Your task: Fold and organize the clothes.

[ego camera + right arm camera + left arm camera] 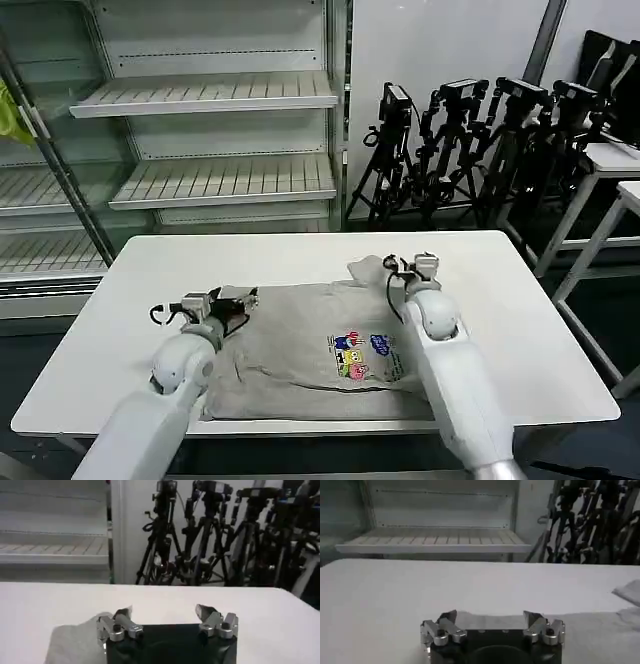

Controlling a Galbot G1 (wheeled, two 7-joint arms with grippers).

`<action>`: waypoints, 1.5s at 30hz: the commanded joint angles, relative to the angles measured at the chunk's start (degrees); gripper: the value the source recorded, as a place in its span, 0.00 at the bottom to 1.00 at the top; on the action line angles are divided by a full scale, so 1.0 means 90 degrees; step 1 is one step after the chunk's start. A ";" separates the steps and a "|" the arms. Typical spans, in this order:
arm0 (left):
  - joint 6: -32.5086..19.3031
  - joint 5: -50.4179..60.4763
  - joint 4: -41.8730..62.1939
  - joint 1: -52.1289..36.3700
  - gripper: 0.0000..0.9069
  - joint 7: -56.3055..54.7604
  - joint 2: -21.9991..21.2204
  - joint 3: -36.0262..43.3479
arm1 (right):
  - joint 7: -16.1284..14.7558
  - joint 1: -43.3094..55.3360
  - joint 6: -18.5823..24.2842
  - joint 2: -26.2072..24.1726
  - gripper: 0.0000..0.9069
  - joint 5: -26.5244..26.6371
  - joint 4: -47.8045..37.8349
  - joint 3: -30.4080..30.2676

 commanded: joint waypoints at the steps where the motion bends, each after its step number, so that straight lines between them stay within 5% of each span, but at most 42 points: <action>1: 0.0013 0.0009 0.0798 -0.0592 1.00 -0.0007 0.0018 0.0239 | -0.0058 0.0682 -0.0037 0.0214 1.00 -0.0025 -0.1255 -0.0184; 4: 0.0019 -0.0011 0.0885 -0.0607 1.00 -0.0003 0.0052 0.0238 | -0.0078 0.0644 -0.0049 0.0233 0.99 -0.0029 -0.1392 -0.0181; 5: 0.0019 -0.0024 0.0898 -0.0597 0.31 0.0002 0.0074 0.0246 | -0.0077 0.0612 -0.0065 0.0235 0.88 -0.0030 -0.1410 -0.0178; 6: 0.0022 -0.0072 0.0890 -0.0578 0.06 0.0010 0.0095 0.0252 | -0.0081 0.0571 -0.0067 0.0229 0.81 -0.0027 -0.1405 -0.0178; 7: 0.0020 -0.0110 0.0863 -0.0554 0.06 0.0027 0.0111 0.0255 | -0.0091 0.0523 -0.0067 0.0221 0.47 -0.0016 -0.1386 -0.0182; 8: 0.0017 -0.0118 0.0851 -0.0525 0.07 0.0059 0.0119 0.0254 | -0.0096 0.0508 -0.0068 0.0218 0.30 -0.0012 -0.1375 -0.0183; 10: -0.0006 -0.0106 0.0712 -0.0405 0.06 0.0197 0.0142 0.0260 | -0.0117 0.0414 -0.0073 0.0190 0.04 0.0036 -0.1344 -0.0203; 11: -0.0005 -0.0096 0.0677 -0.0373 0.06 0.0227 0.0150 0.0271 | -0.0113 0.0403 -0.0075 0.0188 0.00 0.0075 -0.1353 -0.0202; 35: -0.0137 -0.0292 0.0143 0.0274 0.07 0.0313 0.0217 0.0007 | -0.0006 -0.0206 -0.0004 0.0180 0.00 0.0663 -0.0589 -0.0163; 45: -0.0588 -0.0344 -0.0639 0.0450 0.07 0.0346 0.0300 -0.0154 | 0.0162 -0.0456 0.1831 0.0169 0.00 0.0826 0.0178 -0.0118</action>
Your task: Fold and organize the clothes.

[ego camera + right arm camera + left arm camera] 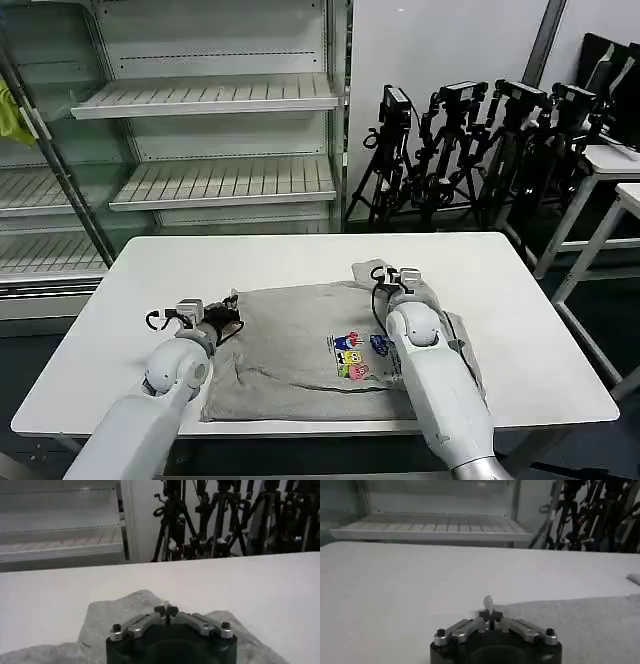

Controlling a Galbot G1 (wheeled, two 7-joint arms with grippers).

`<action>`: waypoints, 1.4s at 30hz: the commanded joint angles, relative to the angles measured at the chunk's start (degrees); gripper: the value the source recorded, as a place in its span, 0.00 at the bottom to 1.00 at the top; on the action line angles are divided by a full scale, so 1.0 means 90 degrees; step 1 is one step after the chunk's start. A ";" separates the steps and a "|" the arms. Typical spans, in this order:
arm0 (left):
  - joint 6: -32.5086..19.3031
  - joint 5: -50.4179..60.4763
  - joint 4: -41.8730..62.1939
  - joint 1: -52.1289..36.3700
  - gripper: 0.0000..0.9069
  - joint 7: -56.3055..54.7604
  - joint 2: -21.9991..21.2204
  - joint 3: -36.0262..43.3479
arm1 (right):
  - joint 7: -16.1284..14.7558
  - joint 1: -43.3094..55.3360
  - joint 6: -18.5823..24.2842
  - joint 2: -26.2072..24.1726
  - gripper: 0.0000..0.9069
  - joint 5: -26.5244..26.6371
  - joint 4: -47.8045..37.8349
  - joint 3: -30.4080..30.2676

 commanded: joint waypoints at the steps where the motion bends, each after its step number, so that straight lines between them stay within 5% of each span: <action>1: -0.0287 -0.0013 -0.0581 0.0094 0.07 0.0015 0.0015 -0.0075 | 0.0078 -0.0118 0.1308 -0.0026 0.00 0.0103 0.0703 0.0006; 14: -0.0318 -0.0036 -0.1573 0.0806 0.07 0.0113 0.0320 -0.0554 | 0.0073 -0.1172 0.1654 -0.0649 0.00 0.0104 0.2780 0.0249; 29: -0.0172 0.0166 -0.3492 0.2819 0.07 0.0161 0.0686 -0.1359 | -0.0136 -0.4156 0.1673 -0.1168 0.00 -0.0266 0.5555 0.1150; 42: -0.0270 0.1558 -0.3525 0.4204 0.07 0.0516 0.0753 -0.1346 | -0.0096 -0.5629 0.1863 -0.0846 0.00 -0.0801 0.5788 0.1123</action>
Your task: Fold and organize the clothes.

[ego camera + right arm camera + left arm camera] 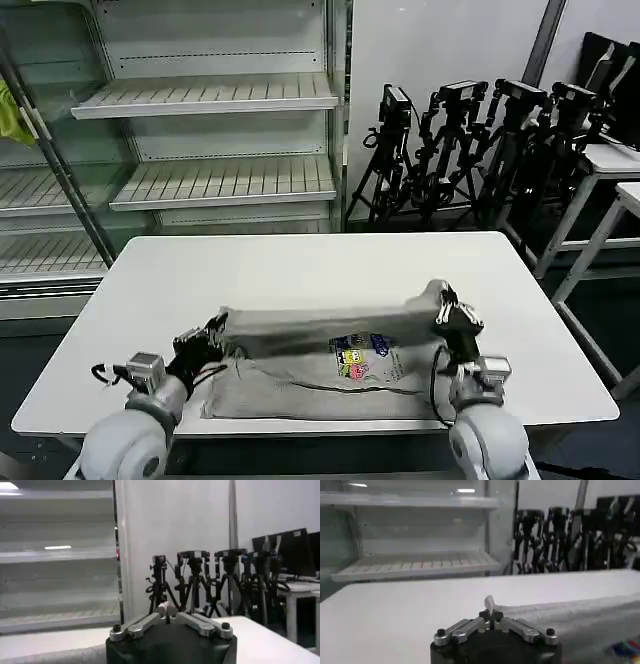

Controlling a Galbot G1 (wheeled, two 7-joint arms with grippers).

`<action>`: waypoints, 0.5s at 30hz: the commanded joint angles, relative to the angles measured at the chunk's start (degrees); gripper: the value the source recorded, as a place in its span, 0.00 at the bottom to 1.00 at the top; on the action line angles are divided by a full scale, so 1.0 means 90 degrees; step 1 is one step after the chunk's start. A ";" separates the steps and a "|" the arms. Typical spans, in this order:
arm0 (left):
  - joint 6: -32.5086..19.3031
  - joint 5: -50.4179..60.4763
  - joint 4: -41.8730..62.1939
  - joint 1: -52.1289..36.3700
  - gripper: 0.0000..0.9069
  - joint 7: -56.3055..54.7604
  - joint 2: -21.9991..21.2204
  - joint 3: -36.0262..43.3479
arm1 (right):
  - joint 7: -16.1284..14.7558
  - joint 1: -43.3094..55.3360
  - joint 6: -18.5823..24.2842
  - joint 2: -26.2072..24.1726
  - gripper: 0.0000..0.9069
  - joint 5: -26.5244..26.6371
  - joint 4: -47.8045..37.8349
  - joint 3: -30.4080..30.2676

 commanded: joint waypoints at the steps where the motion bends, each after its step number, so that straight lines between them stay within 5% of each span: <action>1: -0.0038 0.0894 -0.0220 0.1054 0.07 0.0145 0.0029 -0.0087 | 0.0041 -0.1209 0.0096 0.0157 0.00 -0.0350 0.0474 0.0077; 8: -0.0055 0.1074 -0.0031 0.1103 0.07 0.0141 -0.0071 -0.0058 | 0.0057 -0.1462 -0.0118 0.0315 0.00 -0.0444 0.0239 0.0024; 9: -0.0054 0.1103 -0.0015 0.1093 0.09 0.0151 -0.0081 -0.0044 | 0.0048 -0.1457 -0.0245 0.0325 0.34 -0.0441 0.0207 0.0024; 10: -0.0052 0.1114 -0.0010 0.1089 0.89 0.0169 -0.0106 -0.0033 | 0.0055 -0.1451 -0.0337 0.0328 1.00 -0.0435 0.0188 0.0021; 11: -0.0038 0.1114 -0.0004 0.1086 1.00 0.0201 -0.0115 -0.0032 | 0.0044 -0.1444 -0.0388 0.0348 1.00 -0.0351 0.0150 0.0017; 15: -0.0136 0.1203 -0.0088 0.1118 1.00 0.0558 -0.0193 -0.0076 | -0.0081 -0.1529 -0.0077 0.0425 1.00 0.0103 0.0376 0.0032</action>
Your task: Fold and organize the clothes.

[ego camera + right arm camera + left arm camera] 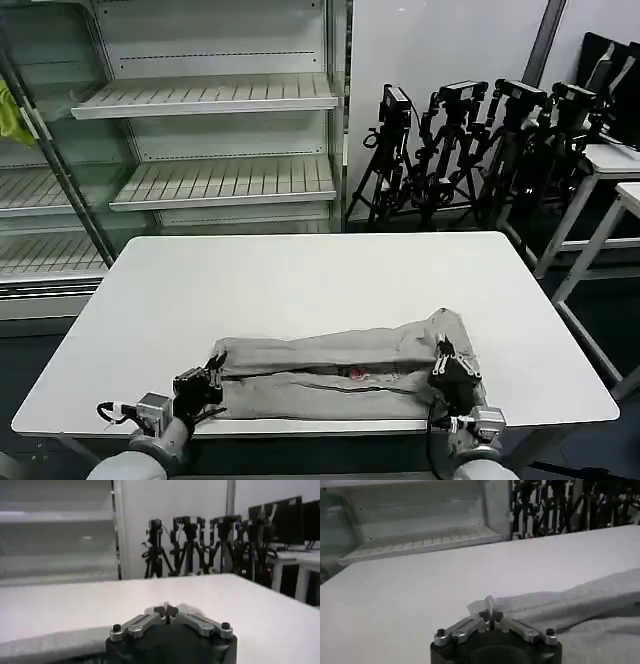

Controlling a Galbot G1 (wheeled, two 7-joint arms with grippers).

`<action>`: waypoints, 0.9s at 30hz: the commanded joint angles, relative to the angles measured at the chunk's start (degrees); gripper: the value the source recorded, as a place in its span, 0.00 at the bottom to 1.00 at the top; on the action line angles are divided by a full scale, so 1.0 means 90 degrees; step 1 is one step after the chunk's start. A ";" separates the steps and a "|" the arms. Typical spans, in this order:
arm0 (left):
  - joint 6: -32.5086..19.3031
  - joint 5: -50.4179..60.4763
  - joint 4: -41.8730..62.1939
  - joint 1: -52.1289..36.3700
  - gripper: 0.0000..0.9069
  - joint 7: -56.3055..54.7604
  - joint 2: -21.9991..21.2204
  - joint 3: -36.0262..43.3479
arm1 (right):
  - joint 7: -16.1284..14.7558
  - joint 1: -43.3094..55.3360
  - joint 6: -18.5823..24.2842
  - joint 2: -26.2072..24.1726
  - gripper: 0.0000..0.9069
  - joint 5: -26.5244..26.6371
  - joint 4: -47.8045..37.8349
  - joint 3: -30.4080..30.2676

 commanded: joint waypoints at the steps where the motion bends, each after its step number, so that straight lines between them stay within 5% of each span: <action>1: -0.0092 0.0320 -0.0101 0.0290 1.00 0.0334 -0.0059 -0.0049 | -0.0106 -0.0447 0.0155 0.0129 1.00 0.0324 0.0303 0.0029; 14: -0.0125 -0.1368 -0.0870 0.0953 1.00 -0.0821 -0.1422 -0.0752 | -0.0025 -0.1143 0.0695 0.0142 1.00 0.0248 0.1346 0.0383; 27: 0.0015 -0.2096 -0.0070 0.0370 1.00 -0.1071 -0.2017 -0.0248 | -0.0005 -0.1270 0.0776 0.0283 1.00 0.0215 0.1236 0.0301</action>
